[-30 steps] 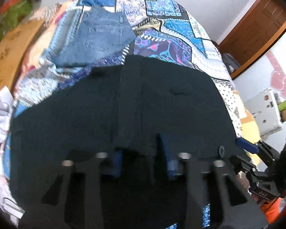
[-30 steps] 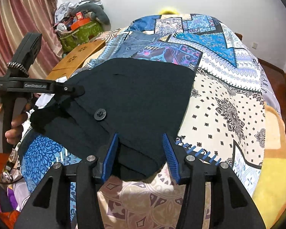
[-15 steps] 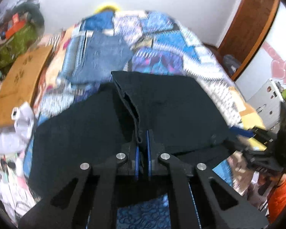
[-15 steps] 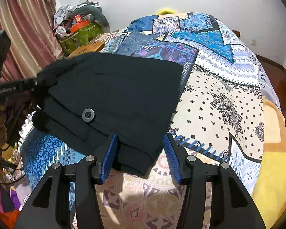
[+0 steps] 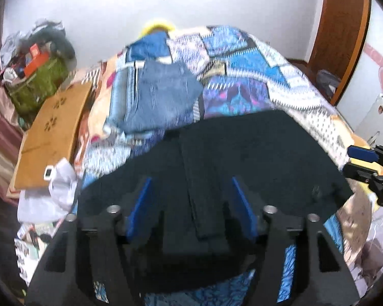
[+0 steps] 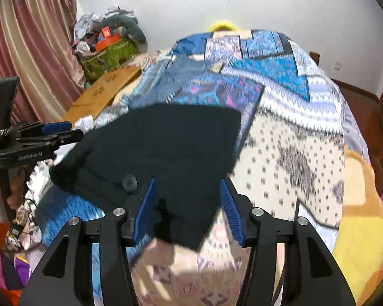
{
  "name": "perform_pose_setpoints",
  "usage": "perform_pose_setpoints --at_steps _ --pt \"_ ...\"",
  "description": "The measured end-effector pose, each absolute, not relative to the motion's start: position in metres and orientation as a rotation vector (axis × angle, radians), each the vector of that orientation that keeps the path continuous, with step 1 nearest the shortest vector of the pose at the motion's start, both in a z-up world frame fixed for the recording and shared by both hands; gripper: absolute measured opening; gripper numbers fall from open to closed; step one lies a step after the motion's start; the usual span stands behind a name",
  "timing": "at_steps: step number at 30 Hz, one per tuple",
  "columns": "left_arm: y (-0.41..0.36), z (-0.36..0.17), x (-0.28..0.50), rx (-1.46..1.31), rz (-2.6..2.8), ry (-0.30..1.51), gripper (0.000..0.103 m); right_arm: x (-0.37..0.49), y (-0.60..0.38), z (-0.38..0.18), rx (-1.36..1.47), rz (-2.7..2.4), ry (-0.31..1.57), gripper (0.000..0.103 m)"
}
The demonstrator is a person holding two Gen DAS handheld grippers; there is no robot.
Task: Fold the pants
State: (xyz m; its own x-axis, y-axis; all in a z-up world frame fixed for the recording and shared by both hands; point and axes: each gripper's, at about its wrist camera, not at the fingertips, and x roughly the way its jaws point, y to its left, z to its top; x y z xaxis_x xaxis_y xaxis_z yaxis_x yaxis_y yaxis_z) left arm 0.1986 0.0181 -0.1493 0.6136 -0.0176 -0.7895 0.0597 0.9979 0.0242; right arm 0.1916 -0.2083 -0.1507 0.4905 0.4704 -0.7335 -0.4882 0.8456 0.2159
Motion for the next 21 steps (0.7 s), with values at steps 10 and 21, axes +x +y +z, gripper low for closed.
perform_pose_setpoints --at_steps 10,21 --pt "0.0 -0.152 0.265 0.096 -0.11 0.923 0.083 0.251 -0.176 -0.155 -0.056 0.593 0.909 0.056" --pt "0.003 -0.223 0.287 0.138 -0.048 1.08 0.099 0.271 -0.169 -0.209 -0.095 0.624 1.059 0.064"
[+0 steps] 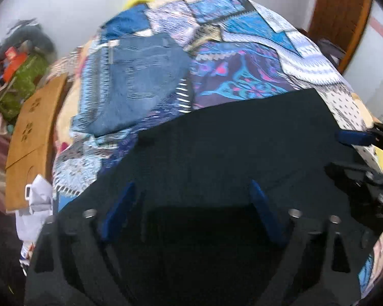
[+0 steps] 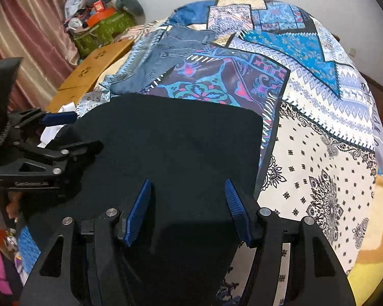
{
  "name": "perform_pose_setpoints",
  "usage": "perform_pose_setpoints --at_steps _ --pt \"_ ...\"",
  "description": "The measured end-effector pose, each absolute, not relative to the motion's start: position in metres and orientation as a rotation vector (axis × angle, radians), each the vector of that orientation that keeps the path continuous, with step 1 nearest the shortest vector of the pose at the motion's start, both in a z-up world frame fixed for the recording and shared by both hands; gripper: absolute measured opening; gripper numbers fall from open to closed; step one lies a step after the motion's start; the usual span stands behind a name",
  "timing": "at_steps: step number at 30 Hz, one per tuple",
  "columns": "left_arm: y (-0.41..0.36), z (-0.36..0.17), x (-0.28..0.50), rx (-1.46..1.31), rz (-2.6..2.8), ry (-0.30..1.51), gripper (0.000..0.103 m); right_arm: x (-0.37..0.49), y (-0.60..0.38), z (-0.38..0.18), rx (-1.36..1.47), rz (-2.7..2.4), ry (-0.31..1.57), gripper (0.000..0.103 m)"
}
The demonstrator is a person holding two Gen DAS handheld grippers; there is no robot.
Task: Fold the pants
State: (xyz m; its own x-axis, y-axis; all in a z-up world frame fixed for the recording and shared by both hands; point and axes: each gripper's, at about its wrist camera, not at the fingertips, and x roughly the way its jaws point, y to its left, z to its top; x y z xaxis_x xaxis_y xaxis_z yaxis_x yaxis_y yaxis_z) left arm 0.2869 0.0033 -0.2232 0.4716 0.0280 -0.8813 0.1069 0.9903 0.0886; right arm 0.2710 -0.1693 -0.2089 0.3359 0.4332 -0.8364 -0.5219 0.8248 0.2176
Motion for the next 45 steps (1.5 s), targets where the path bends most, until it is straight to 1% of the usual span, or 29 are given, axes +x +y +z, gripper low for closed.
perform_pose_setpoints --at_steps 2,5,8,12,23,30,34,37,41,45 --pt "0.006 -0.223 0.284 0.137 -0.048 1.078 0.099 0.267 -0.171 -0.207 -0.104 0.622 1.056 0.068" --pt "0.008 -0.223 0.276 0.136 -0.053 1.076 0.099 0.26 -0.175 -0.207 -0.118 0.607 1.048 0.07" --pt "0.008 -0.22 0.265 0.154 -0.049 1.057 0.099 0.254 -0.185 -0.207 -0.101 0.58 1.059 0.076" --pt "0.009 -0.217 0.248 0.186 -0.038 1.032 0.099 0.247 -0.202 -0.209 -0.037 0.558 1.079 0.077" --pt "0.028 -0.202 0.201 0.161 0.004 0.971 0.1 0.216 -0.219 -0.194 -0.077 0.493 1.052 0.077" --pt "0.058 -0.174 0.165 0.097 0.056 0.906 0.1 0.208 -0.21 -0.164 -0.096 0.5 0.978 0.077" --pt "0.085 -0.16 0.148 0.026 0.113 0.861 0.1 0.202 -0.188 -0.139 -0.096 0.551 0.9 0.077" --pt "0.107 -0.159 0.139 -0.049 0.15 0.866 0.1 0.198 -0.167 -0.129 -0.088 0.594 0.861 0.077" --pt "0.14 -0.179 0.13 -0.171 0.216 0.939 0.1 0.196 -0.136 -0.134 -0.092 0.643 0.854 0.078" --pt "0.167 -0.202 0.119 -0.324 0.218 1.009 0.1 0.199 -0.104 -0.158 -0.169 0.658 0.9 0.078"
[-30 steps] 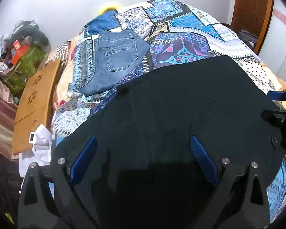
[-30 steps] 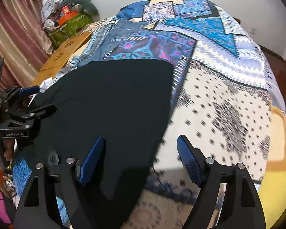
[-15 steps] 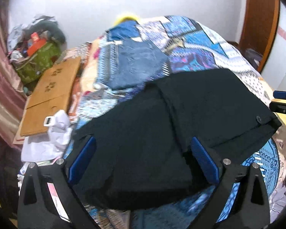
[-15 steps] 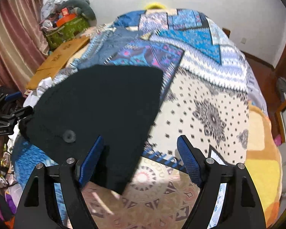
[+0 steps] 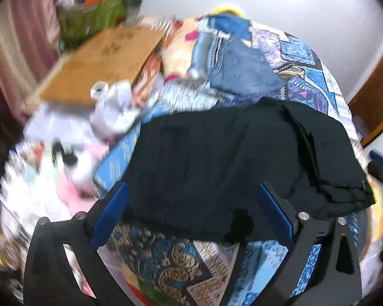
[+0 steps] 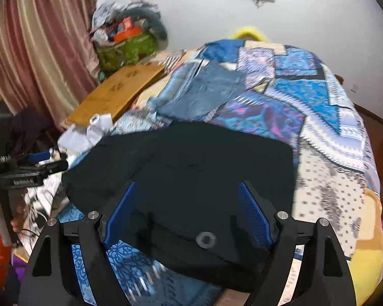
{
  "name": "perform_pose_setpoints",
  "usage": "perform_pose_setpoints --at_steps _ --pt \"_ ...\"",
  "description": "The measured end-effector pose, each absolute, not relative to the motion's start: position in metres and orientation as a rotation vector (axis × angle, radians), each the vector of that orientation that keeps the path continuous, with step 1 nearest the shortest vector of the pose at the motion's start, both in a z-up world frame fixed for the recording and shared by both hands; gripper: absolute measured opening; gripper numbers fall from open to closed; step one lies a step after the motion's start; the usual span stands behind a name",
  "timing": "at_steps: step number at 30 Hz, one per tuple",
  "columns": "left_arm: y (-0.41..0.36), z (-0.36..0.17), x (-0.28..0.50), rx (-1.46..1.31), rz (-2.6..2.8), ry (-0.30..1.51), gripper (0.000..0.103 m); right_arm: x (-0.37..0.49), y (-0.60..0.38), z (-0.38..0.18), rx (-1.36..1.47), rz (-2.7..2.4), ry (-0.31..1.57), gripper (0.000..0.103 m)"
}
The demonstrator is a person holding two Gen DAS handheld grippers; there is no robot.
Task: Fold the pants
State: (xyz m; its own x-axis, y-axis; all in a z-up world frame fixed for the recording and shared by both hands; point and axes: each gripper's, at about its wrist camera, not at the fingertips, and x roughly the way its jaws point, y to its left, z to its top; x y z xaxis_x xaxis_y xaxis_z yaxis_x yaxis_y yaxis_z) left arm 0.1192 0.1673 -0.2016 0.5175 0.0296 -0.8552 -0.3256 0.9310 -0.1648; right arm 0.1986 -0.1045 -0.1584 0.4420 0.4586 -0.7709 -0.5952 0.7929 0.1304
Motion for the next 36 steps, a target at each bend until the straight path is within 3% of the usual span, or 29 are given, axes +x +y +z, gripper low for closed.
perform_pose_setpoints --at_steps 6,26,29,31,36 --pt "0.187 -0.221 0.099 -0.496 0.202 1.059 0.1 0.204 -0.094 -0.201 -0.238 0.65 1.016 0.079" --pt "0.219 -0.287 0.137 -0.985 0.036 1.139 0.101 0.193 -0.095 -0.201 -0.234 0.673 0.981 0.081" --pt "0.226 -0.292 0.143 -0.979 0.08 1.156 0.078 0.193 -0.096 -0.201 -0.229 0.675 0.979 0.081" --pt "0.225 -0.292 0.147 -0.906 0.13 1.172 0.053 0.192 -0.097 -0.201 -0.222 0.674 0.978 0.081" --pt "0.217 -0.267 0.148 -0.728 0.186 1.124 0.028 0.191 -0.107 -0.193 -0.157 0.686 0.968 0.079"
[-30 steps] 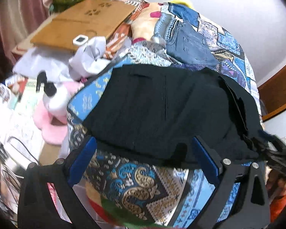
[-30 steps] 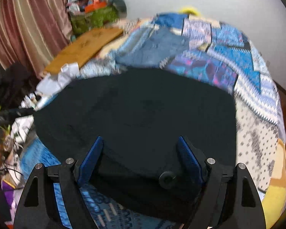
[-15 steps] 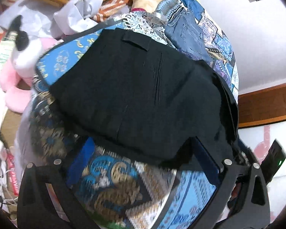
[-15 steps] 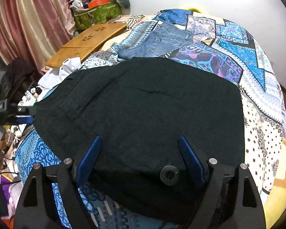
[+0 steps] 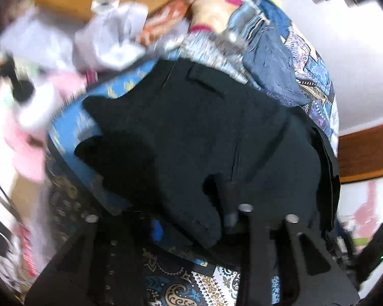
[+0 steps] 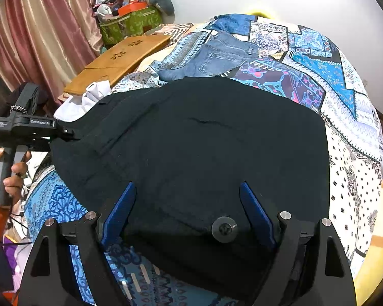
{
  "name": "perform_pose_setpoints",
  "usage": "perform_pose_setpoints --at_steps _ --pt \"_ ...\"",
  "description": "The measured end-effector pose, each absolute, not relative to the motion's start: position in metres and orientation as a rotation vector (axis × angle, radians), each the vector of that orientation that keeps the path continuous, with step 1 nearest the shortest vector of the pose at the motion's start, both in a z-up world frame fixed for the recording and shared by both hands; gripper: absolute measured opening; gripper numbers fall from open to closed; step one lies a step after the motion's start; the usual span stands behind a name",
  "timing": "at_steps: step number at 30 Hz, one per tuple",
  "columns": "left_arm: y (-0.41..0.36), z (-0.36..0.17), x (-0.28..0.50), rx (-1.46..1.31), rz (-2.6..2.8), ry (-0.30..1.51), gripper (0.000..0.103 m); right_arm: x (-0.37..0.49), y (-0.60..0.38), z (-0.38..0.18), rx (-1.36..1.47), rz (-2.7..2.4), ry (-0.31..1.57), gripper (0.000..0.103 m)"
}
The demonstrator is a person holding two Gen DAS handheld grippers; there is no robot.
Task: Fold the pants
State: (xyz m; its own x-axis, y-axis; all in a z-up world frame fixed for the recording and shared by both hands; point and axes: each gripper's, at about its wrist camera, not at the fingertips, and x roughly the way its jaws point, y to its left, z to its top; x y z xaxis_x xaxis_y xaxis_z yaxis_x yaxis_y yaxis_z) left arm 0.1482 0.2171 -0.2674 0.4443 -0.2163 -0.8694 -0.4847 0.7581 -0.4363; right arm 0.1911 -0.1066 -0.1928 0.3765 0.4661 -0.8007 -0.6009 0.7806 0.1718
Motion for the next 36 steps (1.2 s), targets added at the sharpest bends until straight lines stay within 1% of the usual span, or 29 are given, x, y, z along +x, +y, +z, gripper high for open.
perform_pose_setpoints --at_steps 1,4,9,13,16,19,23,26,32,36 --pt "0.211 -0.255 0.15 -0.653 0.189 1.106 0.025 0.19 -0.112 -0.19 -0.122 0.689 0.959 0.079" --pt "0.196 -0.217 0.152 -0.452 0.209 1.029 0.021 0.192 -0.134 -0.181 -0.067 0.64 0.942 0.079" --pt "0.158 -0.153 0.164 -0.185 0.229 0.878 0.019 0.196 -0.179 -0.175 -0.023 0.519 0.942 0.08" --pt "0.124 -0.109 0.178 -0.092 0.184 0.754 0.019 0.191 -0.201 -0.187 -0.029 0.449 0.969 0.08" --pt "0.098 -0.084 0.19 -0.078 0.107 0.697 0.018 0.186 -0.211 -0.2 -0.009 0.454 0.995 0.081" --pt "0.065 -0.063 0.203 -0.076 0.005 0.662 0.018 0.18 -0.213 -0.198 -0.002 0.453 0.975 0.081" --pt "0.016 -0.057 0.22 -0.039 -0.104 0.649 0.018 0.176 -0.213 -0.197 0.003 0.468 0.968 0.081" --pt "-0.022 -0.067 0.228 -0.021 -0.212 0.679 0.018 0.173 -0.218 -0.196 0.008 0.48 0.963 0.081" --pt "-0.083 -0.123 0.227 0.037 -0.374 0.83 0.018 0.166 -0.229 -0.193 0.032 0.478 0.968 0.081" --pt "-0.098 -0.147 0.218 0.09 -0.399 0.896 0.018 0.161 -0.234 -0.193 0.036 0.472 0.97 0.081"
